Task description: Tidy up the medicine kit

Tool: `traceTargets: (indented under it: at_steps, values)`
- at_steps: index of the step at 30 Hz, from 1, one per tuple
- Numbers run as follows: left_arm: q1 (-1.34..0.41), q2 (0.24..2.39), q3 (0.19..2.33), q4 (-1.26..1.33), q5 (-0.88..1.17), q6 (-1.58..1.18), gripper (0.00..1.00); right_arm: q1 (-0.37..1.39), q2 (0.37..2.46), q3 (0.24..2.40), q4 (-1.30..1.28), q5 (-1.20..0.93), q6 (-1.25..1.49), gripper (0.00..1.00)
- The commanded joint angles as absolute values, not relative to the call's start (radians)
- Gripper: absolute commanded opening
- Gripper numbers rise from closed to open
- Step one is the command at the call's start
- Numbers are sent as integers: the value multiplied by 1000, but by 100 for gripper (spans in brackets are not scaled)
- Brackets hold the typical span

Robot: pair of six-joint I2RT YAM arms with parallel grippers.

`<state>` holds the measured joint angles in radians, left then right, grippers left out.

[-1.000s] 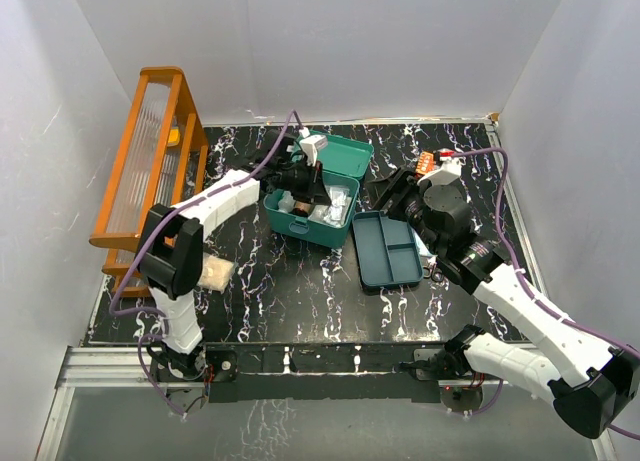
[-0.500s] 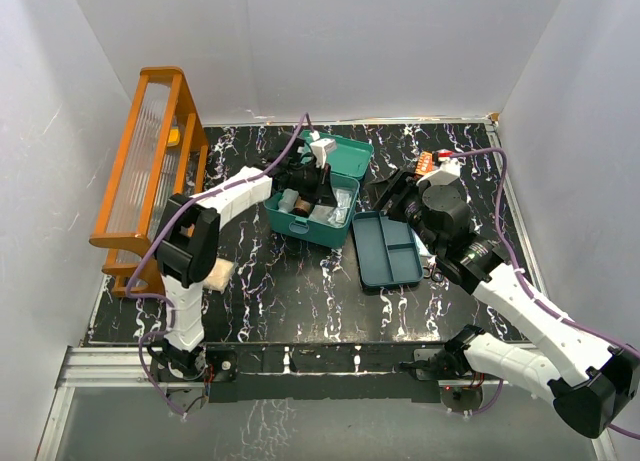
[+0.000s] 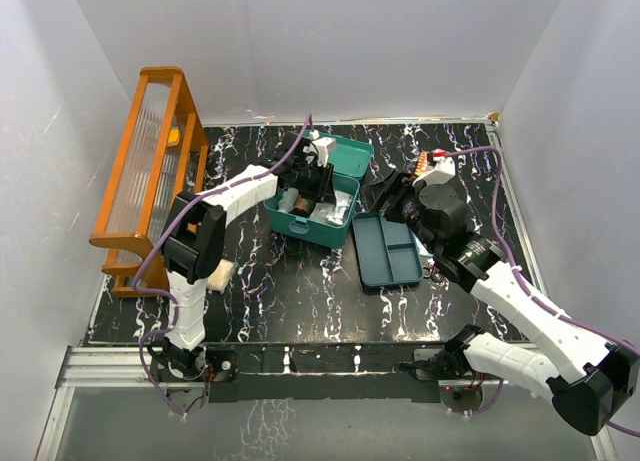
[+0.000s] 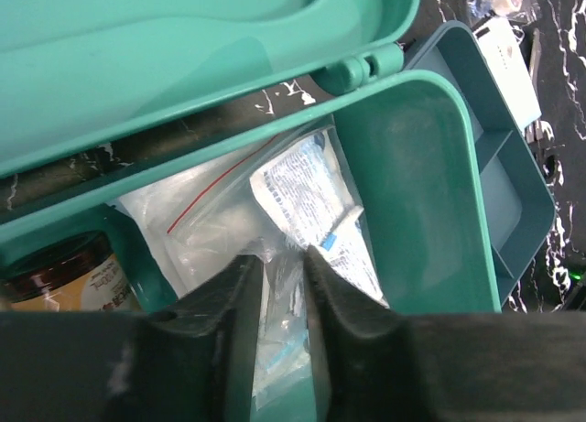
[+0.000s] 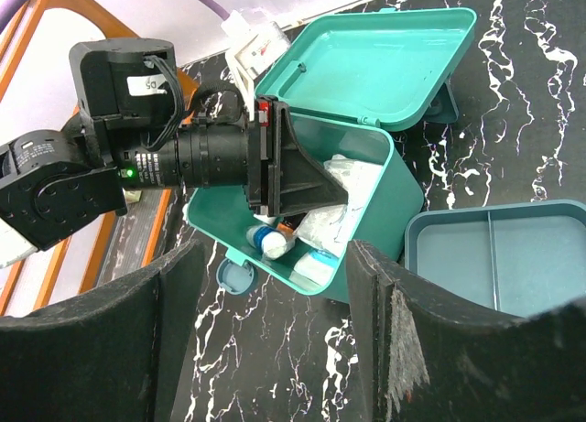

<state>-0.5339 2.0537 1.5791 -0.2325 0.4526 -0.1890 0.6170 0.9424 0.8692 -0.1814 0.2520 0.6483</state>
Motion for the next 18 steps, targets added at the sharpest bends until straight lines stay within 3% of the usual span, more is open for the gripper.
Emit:
traceTargets:
  at_steps: [1,18]
  values:
    - [-538,2024,1624,-273,403,-165,31,618,931,882,-139,250,631,61]
    - [-537,1870,1628,-369,306,-113,45,617,967,899,-131,216,650,65]
